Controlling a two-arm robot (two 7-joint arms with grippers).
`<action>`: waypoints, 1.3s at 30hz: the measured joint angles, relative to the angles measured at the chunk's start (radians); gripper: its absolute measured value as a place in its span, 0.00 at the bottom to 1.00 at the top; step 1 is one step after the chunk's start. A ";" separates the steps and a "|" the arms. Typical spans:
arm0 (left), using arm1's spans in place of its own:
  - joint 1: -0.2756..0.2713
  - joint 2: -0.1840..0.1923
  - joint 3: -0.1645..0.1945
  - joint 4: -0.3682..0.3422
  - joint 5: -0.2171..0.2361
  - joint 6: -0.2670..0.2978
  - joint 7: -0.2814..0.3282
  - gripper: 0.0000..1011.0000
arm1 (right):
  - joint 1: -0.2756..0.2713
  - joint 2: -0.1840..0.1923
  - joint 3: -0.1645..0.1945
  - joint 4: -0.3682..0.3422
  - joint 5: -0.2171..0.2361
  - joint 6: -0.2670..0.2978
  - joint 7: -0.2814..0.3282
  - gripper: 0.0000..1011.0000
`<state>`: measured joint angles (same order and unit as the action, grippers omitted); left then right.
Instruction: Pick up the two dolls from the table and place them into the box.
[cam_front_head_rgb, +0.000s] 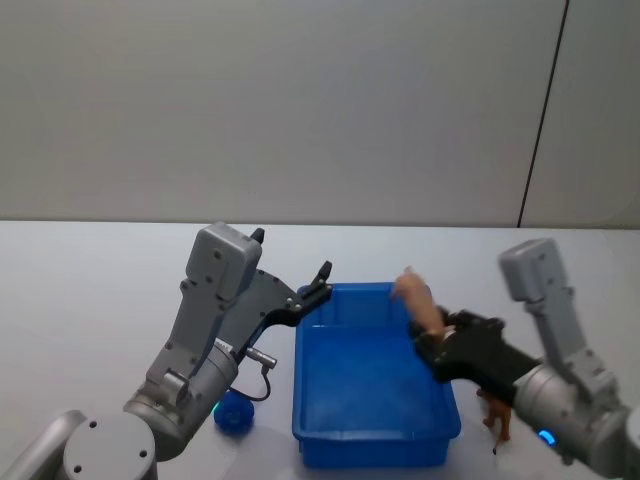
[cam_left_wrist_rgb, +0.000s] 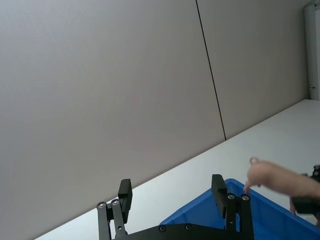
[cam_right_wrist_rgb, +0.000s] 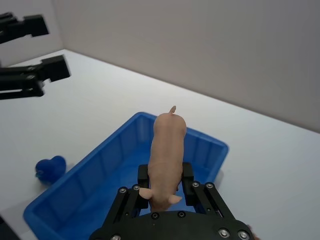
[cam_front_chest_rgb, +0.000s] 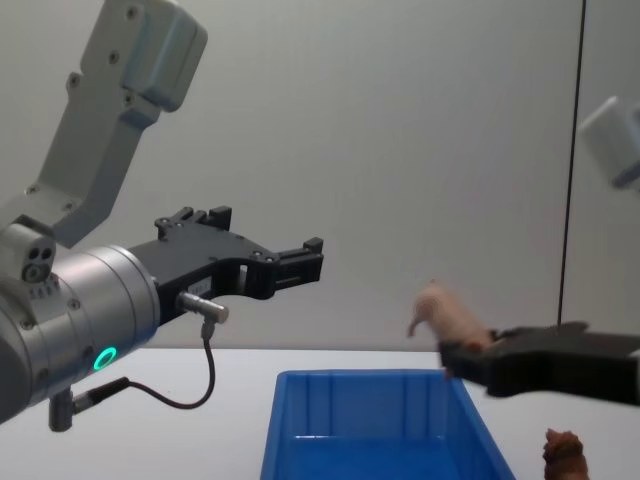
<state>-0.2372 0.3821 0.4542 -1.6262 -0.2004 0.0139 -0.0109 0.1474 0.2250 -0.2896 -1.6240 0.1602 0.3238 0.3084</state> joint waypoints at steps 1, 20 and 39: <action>0.000 0.000 0.000 0.000 0.000 0.000 0.000 0.99 | 0.004 -0.008 -0.009 0.008 -0.007 0.006 0.010 0.36; 0.000 0.000 0.000 0.000 0.000 0.000 0.000 0.99 | 0.018 -0.047 -0.056 0.051 -0.054 0.000 0.028 0.87; 0.000 0.000 0.000 0.000 0.000 0.000 0.000 0.99 | -0.026 0.016 -0.002 0.012 0.005 -0.043 -0.066 0.99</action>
<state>-0.2372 0.3821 0.4542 -1.6262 -0.2004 0.0139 -0.0109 0.1213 0.2411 -0.2913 -1.6121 0.1648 0.2805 0.2428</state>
